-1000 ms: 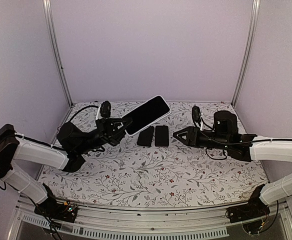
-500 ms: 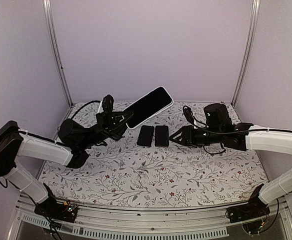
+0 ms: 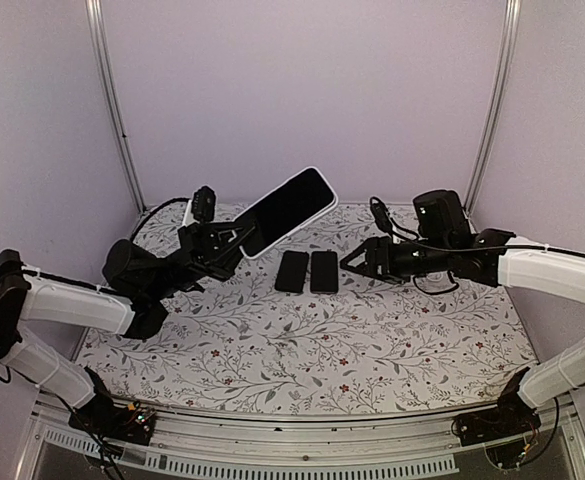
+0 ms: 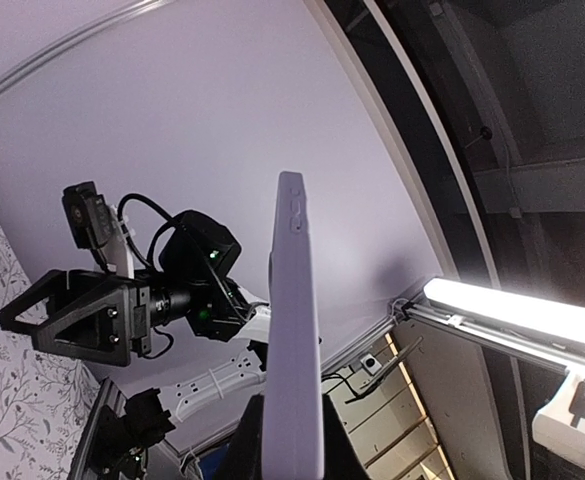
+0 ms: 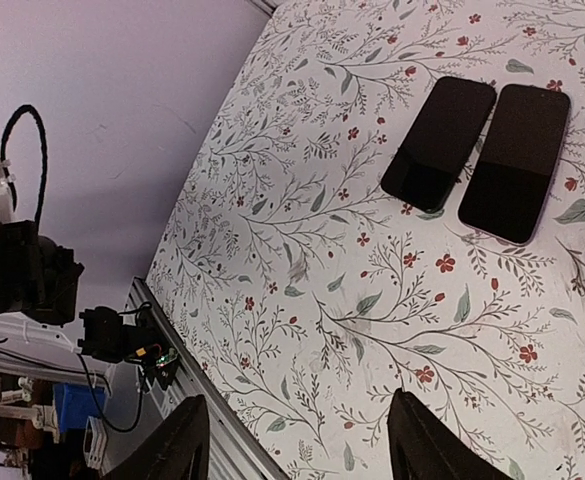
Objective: Take the phone out of the phone case
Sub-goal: Remove the top right corner of the phone case from the phone.
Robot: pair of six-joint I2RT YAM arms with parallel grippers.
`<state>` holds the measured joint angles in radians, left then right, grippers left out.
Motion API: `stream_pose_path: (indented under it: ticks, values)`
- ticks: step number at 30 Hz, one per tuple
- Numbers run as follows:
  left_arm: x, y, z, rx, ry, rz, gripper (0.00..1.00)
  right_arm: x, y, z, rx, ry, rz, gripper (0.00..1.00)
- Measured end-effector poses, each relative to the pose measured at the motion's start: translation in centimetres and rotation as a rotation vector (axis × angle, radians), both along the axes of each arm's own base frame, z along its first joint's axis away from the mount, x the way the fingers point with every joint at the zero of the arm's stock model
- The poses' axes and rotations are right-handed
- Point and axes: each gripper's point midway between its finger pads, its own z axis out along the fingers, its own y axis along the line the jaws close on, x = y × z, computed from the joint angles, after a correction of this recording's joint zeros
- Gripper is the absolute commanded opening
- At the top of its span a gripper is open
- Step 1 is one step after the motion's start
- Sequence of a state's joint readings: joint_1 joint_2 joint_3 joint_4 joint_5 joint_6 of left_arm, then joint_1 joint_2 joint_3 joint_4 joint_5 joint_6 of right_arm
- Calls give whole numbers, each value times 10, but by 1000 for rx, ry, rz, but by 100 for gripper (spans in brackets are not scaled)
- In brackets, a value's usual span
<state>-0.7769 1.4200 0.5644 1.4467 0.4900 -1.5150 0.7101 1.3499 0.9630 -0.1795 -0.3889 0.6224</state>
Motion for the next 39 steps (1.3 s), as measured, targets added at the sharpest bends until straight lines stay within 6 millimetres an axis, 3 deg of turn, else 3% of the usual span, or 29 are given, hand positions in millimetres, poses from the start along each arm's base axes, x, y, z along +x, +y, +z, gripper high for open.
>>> stream_pose_path:
  ticks: [5,10,13,18,23,33,39]
  values:
    - [0,7,-27,47,41,10,0,-13,-1,32,50,-78,32,80]
    - [2,21,-75,130,133,32,0,-40,7,76,130,-204,94,83]
    - [-1,23,-86,155,152,24,0,-47,11,91,174,-247,113,83]
    - [-6,23,-85,157,133,12,0,-55,22,104,224,-283,141,82]
    - [-10,26,-81,152,113,8,0,-64,39,102,251,-278,175,79]
    - [-23,31,-61,121,28,7,0,-68,44,103,277,-265,164,75]
    - [-28,29,-60,126,7,-7,0,-67,44,103,286,-258,157,74]
